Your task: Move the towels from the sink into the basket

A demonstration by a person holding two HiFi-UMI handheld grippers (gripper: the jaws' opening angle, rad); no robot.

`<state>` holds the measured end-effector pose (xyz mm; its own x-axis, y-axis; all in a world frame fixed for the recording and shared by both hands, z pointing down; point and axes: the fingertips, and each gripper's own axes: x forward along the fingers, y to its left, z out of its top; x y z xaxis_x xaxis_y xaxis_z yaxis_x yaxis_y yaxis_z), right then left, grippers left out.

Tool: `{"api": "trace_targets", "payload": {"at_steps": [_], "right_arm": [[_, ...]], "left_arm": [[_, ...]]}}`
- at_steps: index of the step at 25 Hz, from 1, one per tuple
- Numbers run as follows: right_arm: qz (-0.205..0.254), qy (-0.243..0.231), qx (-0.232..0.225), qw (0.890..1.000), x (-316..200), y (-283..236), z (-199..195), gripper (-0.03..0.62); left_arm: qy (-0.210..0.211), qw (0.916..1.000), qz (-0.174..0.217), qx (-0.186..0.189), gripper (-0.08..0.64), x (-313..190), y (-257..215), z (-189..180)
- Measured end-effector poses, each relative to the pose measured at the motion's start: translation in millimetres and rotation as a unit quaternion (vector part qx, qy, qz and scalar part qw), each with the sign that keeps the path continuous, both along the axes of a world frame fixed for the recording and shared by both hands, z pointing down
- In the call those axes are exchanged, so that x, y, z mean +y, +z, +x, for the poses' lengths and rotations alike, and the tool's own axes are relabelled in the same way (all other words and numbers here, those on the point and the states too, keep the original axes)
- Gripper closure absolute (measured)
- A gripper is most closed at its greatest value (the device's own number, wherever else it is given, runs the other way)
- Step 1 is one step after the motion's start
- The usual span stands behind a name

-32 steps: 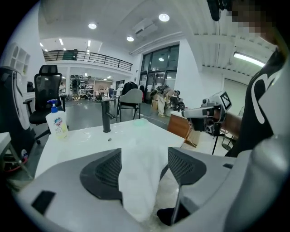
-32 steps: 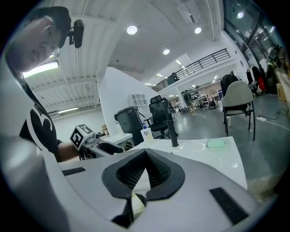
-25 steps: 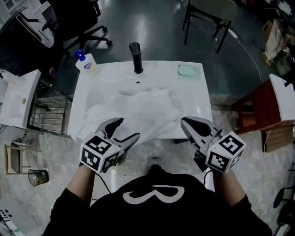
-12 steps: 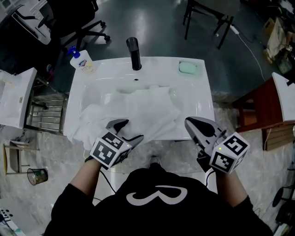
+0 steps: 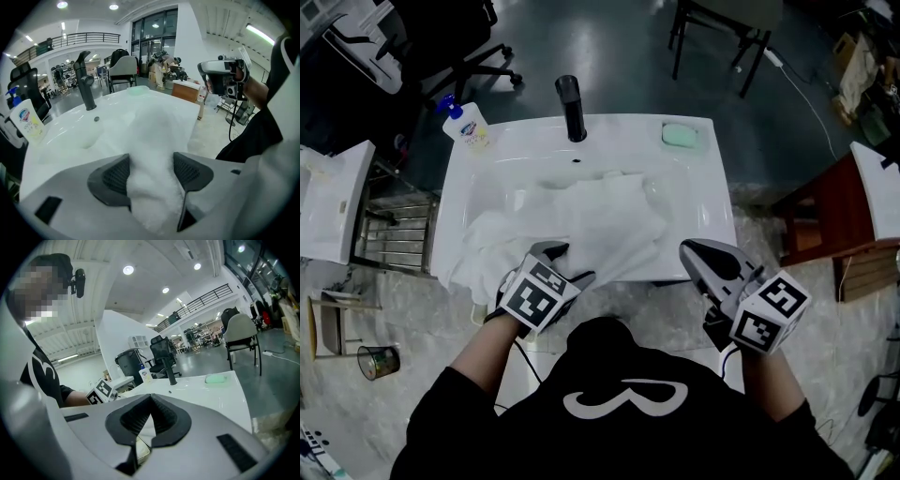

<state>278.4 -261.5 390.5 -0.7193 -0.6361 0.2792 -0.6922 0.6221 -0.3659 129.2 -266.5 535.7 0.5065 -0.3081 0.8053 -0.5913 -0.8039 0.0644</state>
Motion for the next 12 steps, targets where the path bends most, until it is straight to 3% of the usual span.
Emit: {"api": "trace_targets", "payload": {"at_steps": [9,12], "right_arm": [[-0.011,0.003,-0.009,1.000,11.2,5.0,3.2,0.589],[-0.008,0.000,-0.013,1.000,13.6,1.4,2.7,0.589]], "left_arm": [[0.024,0.9996,0.017,-0.001,0.382,-0.5,1.2,8.6],[0.019,0.9996,0.003,-0.019,0.444,1.8,-2.2,3.8]]}}
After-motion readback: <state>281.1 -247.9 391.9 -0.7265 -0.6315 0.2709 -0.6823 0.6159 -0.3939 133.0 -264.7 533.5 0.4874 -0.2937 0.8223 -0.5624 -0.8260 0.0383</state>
